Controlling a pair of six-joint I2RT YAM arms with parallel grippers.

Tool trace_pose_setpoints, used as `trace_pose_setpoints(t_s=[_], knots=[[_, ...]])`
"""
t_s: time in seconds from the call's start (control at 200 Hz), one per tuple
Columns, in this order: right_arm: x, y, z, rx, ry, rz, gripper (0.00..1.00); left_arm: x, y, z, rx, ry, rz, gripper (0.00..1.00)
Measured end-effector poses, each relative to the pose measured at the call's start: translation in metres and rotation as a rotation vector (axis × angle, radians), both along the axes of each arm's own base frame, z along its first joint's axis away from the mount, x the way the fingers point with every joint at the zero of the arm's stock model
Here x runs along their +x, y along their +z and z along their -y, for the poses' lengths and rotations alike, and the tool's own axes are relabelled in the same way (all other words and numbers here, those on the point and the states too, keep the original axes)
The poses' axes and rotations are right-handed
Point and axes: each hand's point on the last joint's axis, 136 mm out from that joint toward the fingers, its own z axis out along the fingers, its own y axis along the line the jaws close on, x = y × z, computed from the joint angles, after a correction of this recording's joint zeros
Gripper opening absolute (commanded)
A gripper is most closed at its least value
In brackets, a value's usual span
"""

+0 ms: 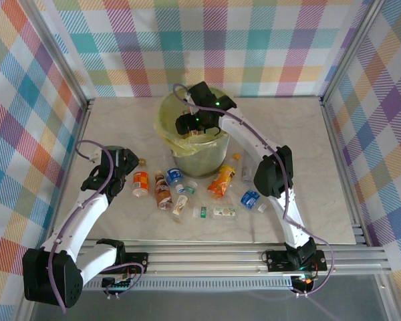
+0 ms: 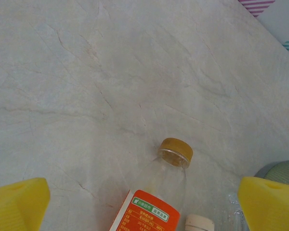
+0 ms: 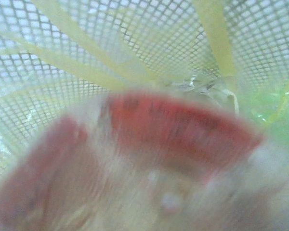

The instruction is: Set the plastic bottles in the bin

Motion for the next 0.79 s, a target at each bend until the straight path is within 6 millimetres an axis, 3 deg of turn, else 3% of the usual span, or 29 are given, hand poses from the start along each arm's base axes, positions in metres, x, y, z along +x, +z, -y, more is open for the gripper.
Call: trace_pose_setpoints(t_s=[0.06,0.22,0.48,0.635,0.795], knots=[[0.000,0.001,0.000,0.000,-0.003,0.001,1.00,0.000,0.001,0.000,-0.001,0.000,0.003,1.00],[0.001,0.012,0.002,-0.002,-0.004,0.021,1.00,-0.001,0.005,-0.001,0.000,0.002,0.014,1.00],[0.005,0.058,0.007,0.020,-0.015,0.114,1.00,-0.003,0.010,-0.002,0.001,0.004,0.030,1.00],[-0.003,0.101,0.022,0.028,-0.031,0.190,1.00,-0.003,0.010,-0.002,0.004,0.001,0.029,1.00],[-0.018,0.164,0.050,0.037,-0.077,0.309,1.00,-0.003,0.010,-0.002,0.010,-0.003,0.027,1.00]])
